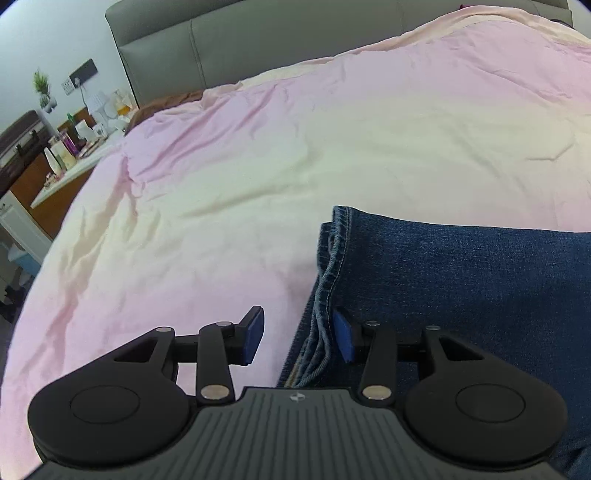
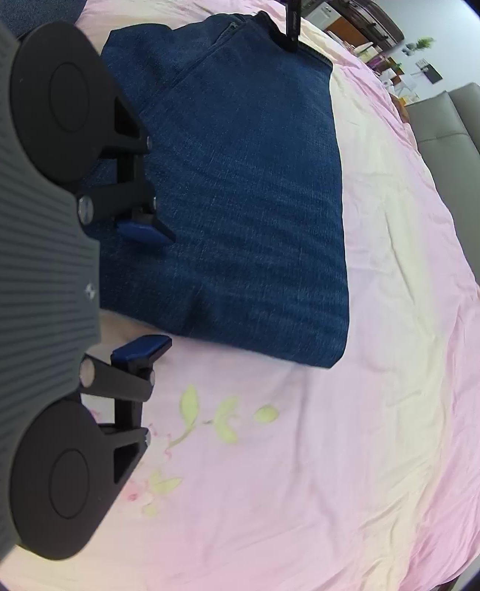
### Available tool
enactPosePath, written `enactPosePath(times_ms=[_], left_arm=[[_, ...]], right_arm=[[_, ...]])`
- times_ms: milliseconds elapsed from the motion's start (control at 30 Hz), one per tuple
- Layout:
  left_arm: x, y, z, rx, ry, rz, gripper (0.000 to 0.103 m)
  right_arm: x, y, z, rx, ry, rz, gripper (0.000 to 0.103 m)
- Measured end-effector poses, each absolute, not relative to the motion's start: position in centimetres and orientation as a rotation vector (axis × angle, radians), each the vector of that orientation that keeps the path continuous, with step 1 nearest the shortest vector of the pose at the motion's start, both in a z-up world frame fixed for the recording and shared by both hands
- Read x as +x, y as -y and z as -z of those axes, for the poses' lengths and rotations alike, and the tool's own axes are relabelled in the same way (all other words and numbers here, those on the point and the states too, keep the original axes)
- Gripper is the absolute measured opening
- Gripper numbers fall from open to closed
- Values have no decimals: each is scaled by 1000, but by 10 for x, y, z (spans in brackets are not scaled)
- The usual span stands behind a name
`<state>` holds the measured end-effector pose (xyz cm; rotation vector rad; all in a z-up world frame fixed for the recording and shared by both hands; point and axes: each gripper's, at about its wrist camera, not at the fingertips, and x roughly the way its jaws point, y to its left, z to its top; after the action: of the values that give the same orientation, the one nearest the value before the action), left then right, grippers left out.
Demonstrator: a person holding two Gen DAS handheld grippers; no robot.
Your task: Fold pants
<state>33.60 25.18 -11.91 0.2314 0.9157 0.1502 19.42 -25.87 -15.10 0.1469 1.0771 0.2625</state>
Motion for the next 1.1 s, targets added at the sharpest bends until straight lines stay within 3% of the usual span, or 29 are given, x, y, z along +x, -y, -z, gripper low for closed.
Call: enactPosePath(times_ms=[100, 200, 267, 333, 533, 600, 700, 800, 967, 1100], left_arm=[[323, -253, 102, 224, -899, -188, 52], [312, -251, 88, 212, -874, -169, 48], [304, -245, 81, 189, -870, -131, 39], [299, -240, 79, 178, -865, -96, 37], [304, -246, 113, 184, -959, -182, 19], [305, -260, 130, 137, -1002, -204, 23], [305, -272, 145, 47, -1035, -208, 26], [305, -266, 146, 97, -1035, -205, 26], [299, -270, 146, 81, -1021, -193, 29], [297, -267, 145, 101, -1007, -212, 34]], right_arm=[[186, 262, 137, 126, -1073, -237, 49], [180, 266, 119, 134, -1043, -249, 40], [183, 265, 108, 97, -994, -256, 30], [197, 261, 99, 65, -951, -280, 23], [268, 238, 103, -84, -886, -311, 9], [297, 242, 127, -64, -973, -289, 0], [315, 245, 156, -89, -1034, -286, 0], [314, 245, 149, -99, -1018, -268, 0], [258, 236, 115, -82, -984, -359, 0], [203, 231, 121, -56, -1035, -432, 0]])
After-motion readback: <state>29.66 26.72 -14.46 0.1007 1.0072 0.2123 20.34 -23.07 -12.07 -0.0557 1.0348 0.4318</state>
